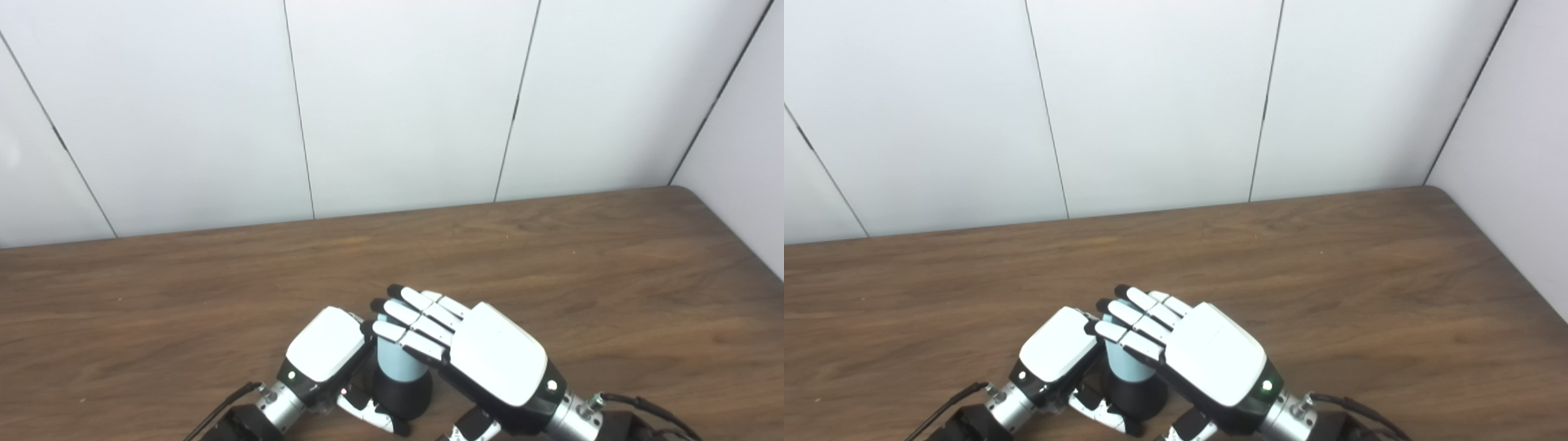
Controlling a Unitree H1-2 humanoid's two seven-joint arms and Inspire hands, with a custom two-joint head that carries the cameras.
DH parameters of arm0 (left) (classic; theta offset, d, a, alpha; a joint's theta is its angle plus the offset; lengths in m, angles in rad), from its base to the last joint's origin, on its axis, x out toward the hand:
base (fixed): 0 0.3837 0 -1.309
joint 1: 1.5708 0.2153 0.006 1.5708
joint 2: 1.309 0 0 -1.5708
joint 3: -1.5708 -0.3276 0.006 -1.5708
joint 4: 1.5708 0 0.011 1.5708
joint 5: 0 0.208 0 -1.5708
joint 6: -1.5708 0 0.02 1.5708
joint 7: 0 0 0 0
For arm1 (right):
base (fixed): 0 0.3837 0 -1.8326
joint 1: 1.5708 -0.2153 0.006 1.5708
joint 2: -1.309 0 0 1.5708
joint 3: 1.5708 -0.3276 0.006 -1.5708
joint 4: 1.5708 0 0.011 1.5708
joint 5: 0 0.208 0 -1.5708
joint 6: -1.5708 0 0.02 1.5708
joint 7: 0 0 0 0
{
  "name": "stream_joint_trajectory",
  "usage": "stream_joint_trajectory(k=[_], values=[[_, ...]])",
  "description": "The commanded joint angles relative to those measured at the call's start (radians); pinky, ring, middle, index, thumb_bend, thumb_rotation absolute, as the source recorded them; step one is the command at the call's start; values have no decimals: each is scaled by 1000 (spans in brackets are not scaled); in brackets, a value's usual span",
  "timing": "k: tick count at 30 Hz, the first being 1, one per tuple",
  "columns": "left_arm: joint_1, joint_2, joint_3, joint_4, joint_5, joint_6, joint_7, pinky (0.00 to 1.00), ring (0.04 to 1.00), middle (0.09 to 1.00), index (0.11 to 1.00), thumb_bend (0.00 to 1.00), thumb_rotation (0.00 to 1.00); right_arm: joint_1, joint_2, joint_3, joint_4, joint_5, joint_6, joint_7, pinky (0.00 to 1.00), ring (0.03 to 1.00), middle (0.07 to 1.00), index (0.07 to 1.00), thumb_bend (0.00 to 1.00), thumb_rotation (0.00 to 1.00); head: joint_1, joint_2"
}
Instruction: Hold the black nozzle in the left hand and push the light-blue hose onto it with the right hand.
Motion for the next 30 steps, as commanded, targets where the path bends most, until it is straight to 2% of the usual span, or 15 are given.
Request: stream_joint_trajectory(k=[1,5,20,26,30], values=[[47,1,-19,41,3,9,-41,114,166,471,479,525,0,38,-23,21,41,-36,-12,55,909,978,959,907,682,831,-1,0],[47,-1,-17,47,1,3,-32,115,167,471,479,525,0,37,-24,24,42,-46,-11,58,930,984,964,916,670,825,-1,0],[46,1,-18,45,4,6,-41,115,168,471,479,525,0,35,-24,26,40,-47,-14,52,894,959,940,883,681,793,-1,-1],[45,0,-20,50,5,5,-39,116,169,471,479,525,0,31,-28,30,35,-12,-13,68,901,942,925,867,702,772,-1,-1],[44,-1,-20,50,6,7,-43,112,164,471,479,525,0,32,-17,24,42,28,-11,44,882,945,929,879,739,759,-2,-5]])
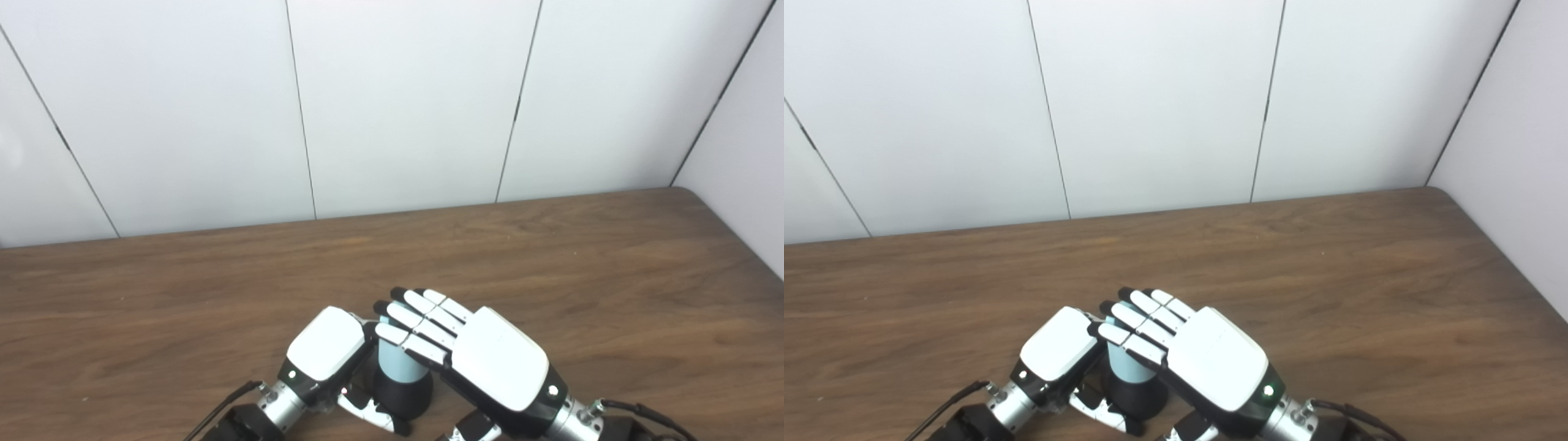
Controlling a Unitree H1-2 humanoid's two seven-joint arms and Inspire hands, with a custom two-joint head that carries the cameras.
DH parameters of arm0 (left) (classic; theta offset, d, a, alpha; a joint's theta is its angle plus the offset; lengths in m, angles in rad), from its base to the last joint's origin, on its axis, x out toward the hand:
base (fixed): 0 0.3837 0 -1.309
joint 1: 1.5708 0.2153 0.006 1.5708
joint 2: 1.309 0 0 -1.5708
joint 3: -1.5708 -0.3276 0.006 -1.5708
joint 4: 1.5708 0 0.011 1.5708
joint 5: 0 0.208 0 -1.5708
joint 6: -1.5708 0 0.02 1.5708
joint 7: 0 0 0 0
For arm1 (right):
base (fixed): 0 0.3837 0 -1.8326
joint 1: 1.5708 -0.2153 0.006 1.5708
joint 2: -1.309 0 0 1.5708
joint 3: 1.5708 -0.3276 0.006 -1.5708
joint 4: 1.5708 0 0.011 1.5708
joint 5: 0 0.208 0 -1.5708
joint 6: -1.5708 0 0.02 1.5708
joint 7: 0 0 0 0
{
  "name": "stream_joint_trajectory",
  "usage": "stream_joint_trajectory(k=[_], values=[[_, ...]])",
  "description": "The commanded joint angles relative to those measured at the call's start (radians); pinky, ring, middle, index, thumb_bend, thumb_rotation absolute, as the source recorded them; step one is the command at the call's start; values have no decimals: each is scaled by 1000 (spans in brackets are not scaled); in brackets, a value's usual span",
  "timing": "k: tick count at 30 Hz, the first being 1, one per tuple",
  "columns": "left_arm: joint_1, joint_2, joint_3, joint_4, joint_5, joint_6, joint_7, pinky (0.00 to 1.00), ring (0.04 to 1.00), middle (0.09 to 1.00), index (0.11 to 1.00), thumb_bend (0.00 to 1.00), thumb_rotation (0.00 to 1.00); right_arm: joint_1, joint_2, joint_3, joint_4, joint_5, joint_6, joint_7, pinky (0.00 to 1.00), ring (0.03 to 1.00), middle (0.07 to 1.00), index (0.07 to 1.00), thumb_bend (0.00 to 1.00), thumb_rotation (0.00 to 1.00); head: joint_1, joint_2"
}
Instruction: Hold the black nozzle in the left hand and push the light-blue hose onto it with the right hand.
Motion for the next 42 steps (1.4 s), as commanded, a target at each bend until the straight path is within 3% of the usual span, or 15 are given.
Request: stream_joint_trajectory(k=[1,5,10,19,24,26,28,32,35,39,42], values=[[43,0,-23,52,9,7,-37,112,163,471,479,525,0,33,-11,16,41,24,-7,48,891,962,943,898,756,765,-1,0],[41,0,-25,57,12,7,-39,112,164,471,479,525,0,37,37,-4,21,120,62,65,955,998,994,986,823,818,-3,-2],[40,-2,-24,64,10,2,-30,110,160,471,479,525,0,16,85,-27,10,179,103,55,991,1000,1000,1000,855,839,-3,-6],[38,-4,-29,69,19,8,-32,131,182,471,480,525,0,-22,152,-66,48,147,80,-38,1000,1000,1000,1000,912,833,-1,-14],[41,-6,-26,66,11,9,-33,130,181,471,479,525,0,-15,192,-126,95,247,45,-137,1000,1000,1000,1000,937,845,0,-15],[41,-7,-26,66,12,10,-32,132,183,471,479,525,0,-3,206,-159,117,339,24,-173,1000,1000,1000,1000,896,845,2,-14],[41,-7,-25,69,14,7,-23,131,182,471,479,525,0,6,216,-193,165,444,-45,-234,993,1000,1000,1000,826,830,2,-13],[44,-7,-22,67,10,13,-31,121,171,471,479,525,0,32,255,-266,243,574,-126,-329,860,935,955,931,683,815,4,-10],[43,-3,-21,68,12,13,-28,117,170,471,480,525,0,61,273,-301,273,716,-149,-337,783,873,888,843,608,780,2,-9],[41,2,-18,75,11,7,-23,117,170,471,480,525,0,86,285,-333,299,830,-133,-327,719,821,844,796,567,771,2,-10],[40,4,-15,78,8,10,-29,112,164,471,479,525,0,101,292,-345,319,978,-89,-298,723,800,825,787,487,675,1,-11]])
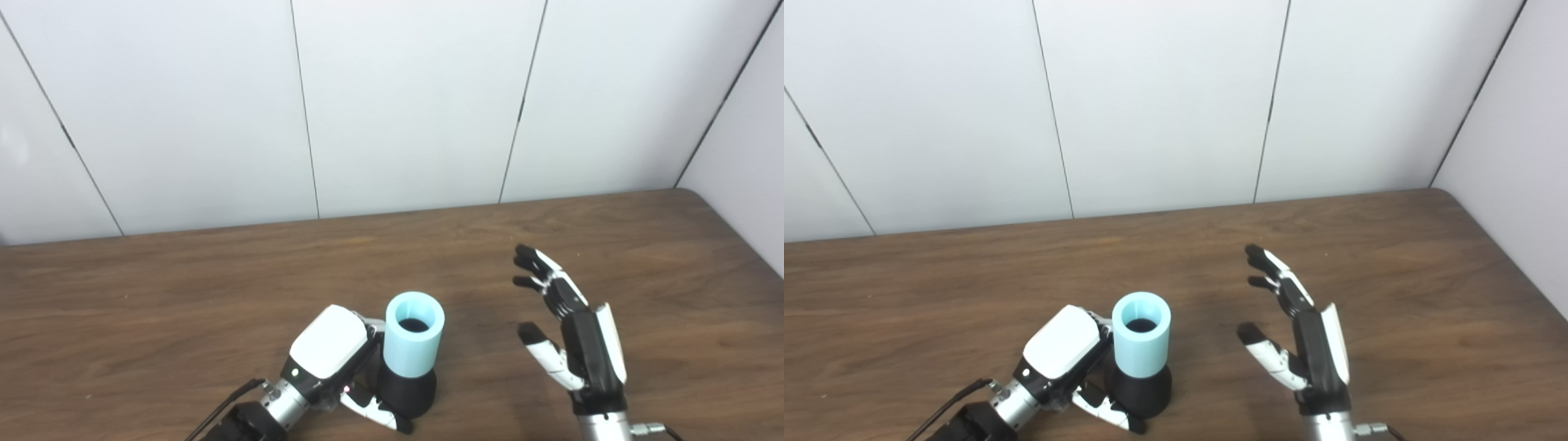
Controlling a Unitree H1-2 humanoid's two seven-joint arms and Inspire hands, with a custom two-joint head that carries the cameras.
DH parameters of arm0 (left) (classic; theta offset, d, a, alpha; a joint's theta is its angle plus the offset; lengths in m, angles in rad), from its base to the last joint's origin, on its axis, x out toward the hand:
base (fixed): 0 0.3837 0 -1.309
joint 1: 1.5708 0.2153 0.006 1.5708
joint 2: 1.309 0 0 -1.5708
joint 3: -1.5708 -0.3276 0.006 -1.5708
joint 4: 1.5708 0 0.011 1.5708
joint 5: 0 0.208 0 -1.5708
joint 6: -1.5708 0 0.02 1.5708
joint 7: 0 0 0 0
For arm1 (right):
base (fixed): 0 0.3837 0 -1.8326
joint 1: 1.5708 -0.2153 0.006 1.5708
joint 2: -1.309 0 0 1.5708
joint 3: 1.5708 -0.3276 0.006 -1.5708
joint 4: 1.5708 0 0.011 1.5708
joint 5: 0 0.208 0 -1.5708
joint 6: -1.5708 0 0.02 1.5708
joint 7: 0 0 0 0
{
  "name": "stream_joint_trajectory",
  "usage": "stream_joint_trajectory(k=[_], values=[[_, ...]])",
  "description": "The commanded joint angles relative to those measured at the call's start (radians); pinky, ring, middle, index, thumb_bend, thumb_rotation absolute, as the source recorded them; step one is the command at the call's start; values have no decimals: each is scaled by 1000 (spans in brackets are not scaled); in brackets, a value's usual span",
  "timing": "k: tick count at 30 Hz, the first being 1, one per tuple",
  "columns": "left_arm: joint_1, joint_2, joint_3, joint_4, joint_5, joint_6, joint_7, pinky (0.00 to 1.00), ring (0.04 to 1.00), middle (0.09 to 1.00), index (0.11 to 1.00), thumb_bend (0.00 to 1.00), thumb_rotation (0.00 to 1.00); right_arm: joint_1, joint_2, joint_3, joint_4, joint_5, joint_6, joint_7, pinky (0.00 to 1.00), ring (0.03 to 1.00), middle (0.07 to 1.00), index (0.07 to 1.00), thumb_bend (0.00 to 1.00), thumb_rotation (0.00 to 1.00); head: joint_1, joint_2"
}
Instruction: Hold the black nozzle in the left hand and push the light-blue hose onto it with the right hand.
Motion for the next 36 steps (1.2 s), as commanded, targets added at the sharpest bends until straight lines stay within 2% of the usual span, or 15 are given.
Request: stream_joint_trajectory(k=[1,4,6,8,10,11,12,13,14,16,18,21,23,27,36], values=[[45,11,-16,70,7,10,-31,110,163,471,479,525,0,-10,10,-11,-4,109,23,20,720,794,816,784,449,642,1,0],[45,12,-14,70,3,10,-32,113,167,471,479,525,0,-9,18,-21,4,179,71,34,704,777,789,770,374,591,6,-1],[47,16,-13,61,7,21,-45,126,184,471,479,525,0,-12,22,-30,12,184,97,35,674,756,769,752,328,496,6,1],[53,18,-9,44,15,53,-74,202,270,436,507,519,0,-16,23,-36,22,179,112,38,658,751,769,750,310,424,5,2],[59,21,-4,21,32,98,-114,289,363,480,535,502,0,-19,22,-38,28,170,118,44,639,743,765,743,339,417,6,2],[61,22,-3,12,42,116,-130,347,442,489,511,512,0,-20,21,-38,29,168,121,47,644,747,769,744,347,416,5,2],[64,28,-3,-14,59,157,-179,383,491,495,496,519,0,-21,20,-38,30,171,129,52,646,750,772,745,352,414,4,1],[66,33,-3,-35,75,193,-217,488,603,608,606,747,18,-22,19,-37,32,174,134,57,656,756,776,747,361,425,1,1],[68,36,-5,-50,84,217,-243,573,695,700,700,897,47,-22,19,-37,33,176,137,60,664,762,781,750,371,441,1,1],[75,36,0,-67,115,272,-264,659,789,794,798,974,86,-24,19,-36,36,175,139,65,675,767,785,753,381,460,0,0],[78,33,2,-74,149,330,-296,758,882,884,890,996,155,-25,17,-34,40,167,145,68,695,779,793,762,386,490,2,1],[77,30,4,-74,173,397,-355,849,956,954,959,1000,176,-26,18,-36,47,162,142,71,701,786,802,771,377,501,2,4],[75,29,5,-71,184,432,-390,918,989,987,988,1000,191,-28,21,-39,47,163,144,70,704,789,806,772,381,503,2,5],[71,26,1,-80,228,495,-456,987,1000,1000,1000,1000,224,-31,22,-40,53,158,140,72,712,794,805,769,392,515,5,3],[83,19,33,-103,264,571,-513,1000,1000,1000,1000,1000,244,-41,21,-40,63,132,141,70,723,791,802,771,382,507,11,-2]])
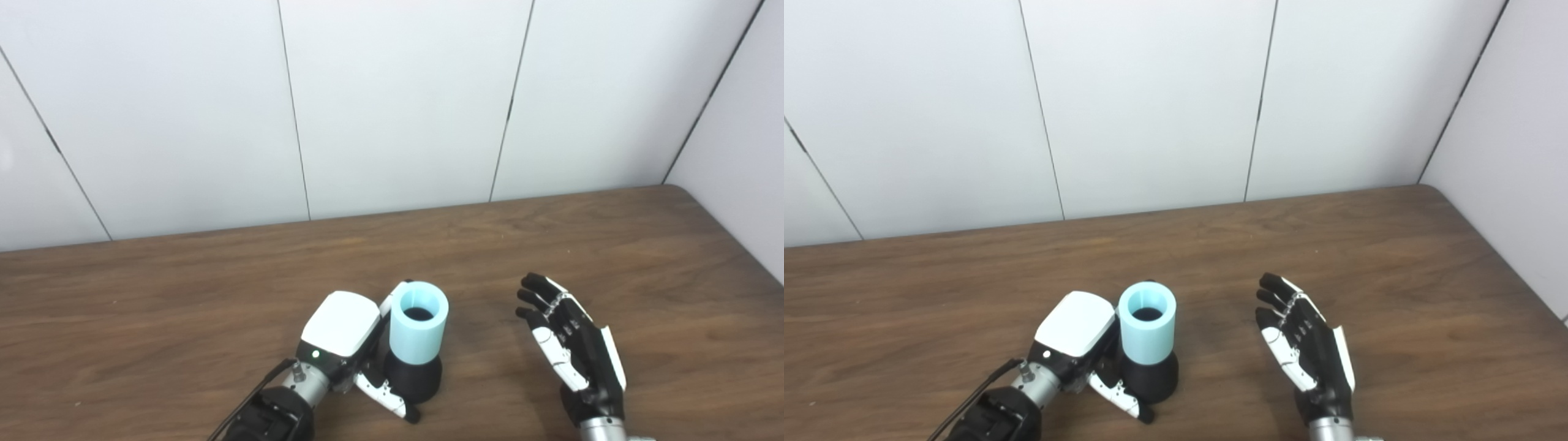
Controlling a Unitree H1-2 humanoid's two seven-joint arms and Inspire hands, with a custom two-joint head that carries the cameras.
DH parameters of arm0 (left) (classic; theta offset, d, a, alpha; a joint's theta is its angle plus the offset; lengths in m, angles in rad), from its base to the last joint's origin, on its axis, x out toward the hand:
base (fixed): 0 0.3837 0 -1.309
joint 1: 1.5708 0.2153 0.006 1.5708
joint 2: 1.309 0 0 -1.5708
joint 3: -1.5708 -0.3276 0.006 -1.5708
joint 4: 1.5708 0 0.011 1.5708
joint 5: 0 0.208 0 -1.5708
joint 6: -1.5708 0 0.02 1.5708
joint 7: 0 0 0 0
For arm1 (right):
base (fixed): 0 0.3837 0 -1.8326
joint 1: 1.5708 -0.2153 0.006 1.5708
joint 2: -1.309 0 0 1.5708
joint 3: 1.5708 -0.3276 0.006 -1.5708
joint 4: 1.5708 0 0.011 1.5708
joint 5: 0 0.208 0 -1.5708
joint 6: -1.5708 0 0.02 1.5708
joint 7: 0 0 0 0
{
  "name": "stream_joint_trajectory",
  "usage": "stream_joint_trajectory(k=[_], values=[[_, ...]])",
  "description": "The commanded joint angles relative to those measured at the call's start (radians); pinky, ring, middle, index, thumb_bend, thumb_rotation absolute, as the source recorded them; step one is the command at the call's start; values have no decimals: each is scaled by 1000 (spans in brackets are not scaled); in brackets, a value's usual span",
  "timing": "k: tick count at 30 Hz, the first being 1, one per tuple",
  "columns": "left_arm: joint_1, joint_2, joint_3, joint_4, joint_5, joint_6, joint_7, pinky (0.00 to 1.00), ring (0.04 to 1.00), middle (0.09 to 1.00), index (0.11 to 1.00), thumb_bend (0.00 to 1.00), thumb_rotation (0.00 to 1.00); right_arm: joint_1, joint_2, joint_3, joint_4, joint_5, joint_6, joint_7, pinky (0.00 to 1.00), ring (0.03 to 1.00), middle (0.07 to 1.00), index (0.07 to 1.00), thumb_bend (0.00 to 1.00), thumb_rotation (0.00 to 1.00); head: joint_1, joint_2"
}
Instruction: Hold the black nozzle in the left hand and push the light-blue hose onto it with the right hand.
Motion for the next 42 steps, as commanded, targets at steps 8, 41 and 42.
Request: stream_joint_trajectory(k=[8,41,42], values=[[102,102,107,23,23,172,-198,1000,1000,1000,1000,1000,294,-40,0,-11,15,-16,-33,4,733,794,801,768,417,500,4,-9],[397,-26,717,-307,-927,34,-88,591,700,746,753,257,45,-65,4,-24,55,-172,-43,-36,693,756,751,709,403,441,26,-35],[400,-46,722,-304,-958,31,-74,581,690,736,745,258,135,-65,7,-26,53,-170,-37,-38,676,743,746,707,371,407,26,-36]])
